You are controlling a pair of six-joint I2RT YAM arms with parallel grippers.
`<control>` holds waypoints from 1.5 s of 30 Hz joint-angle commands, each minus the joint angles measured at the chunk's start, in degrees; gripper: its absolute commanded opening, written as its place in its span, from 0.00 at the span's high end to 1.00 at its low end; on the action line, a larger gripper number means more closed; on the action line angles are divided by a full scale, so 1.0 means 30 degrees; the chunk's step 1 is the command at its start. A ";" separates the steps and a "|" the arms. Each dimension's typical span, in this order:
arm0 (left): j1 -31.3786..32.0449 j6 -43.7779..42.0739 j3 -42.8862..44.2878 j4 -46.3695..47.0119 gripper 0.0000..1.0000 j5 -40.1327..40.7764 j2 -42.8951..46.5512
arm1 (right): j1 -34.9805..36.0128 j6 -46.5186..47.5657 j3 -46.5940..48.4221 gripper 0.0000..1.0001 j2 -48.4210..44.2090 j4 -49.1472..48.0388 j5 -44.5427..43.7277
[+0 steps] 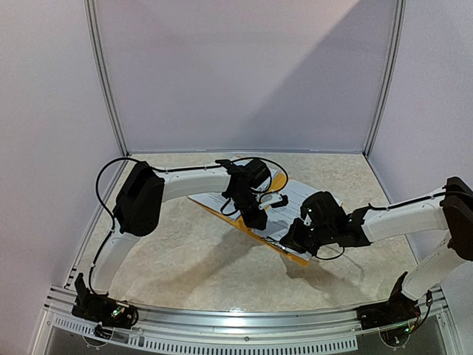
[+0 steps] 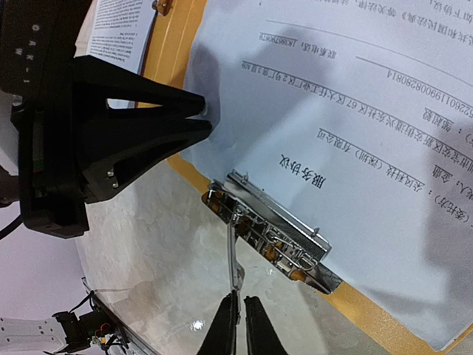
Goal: Put the files into the folder
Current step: Clamp the file in the folder with some files.
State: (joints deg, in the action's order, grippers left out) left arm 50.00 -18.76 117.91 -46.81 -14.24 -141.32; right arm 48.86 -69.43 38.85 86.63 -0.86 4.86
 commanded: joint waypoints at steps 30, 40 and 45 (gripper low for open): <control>0.0619 -0.0473 -0.0554 -0.1466 0.81 0.0601 -0.0443 | 0.0067 -0.0752 -0.2329 0.94 0.1254 0.1609 -0.2705; 0.0649 -0.0485 -0.0672 -0.1531 0.81 0.0602 -0.0414 | 0.0084 -0.0997 -0.2612 0.94 0.2730 0.0558 -0.2471; 0.0649 -0.0485 -0.0688 -0.1545 0.81 0.0503 -0.0443 | 0.0072 -0.1053 -0.2623 0.93 0.3105 0.0839 -0.2719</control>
State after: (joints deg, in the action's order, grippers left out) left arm 50.46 -19.94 117.91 -46.81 -11.60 -141.23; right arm 49.47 -72.05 34.09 90.61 -9.96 1.56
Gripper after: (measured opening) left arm 0.192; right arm 0.069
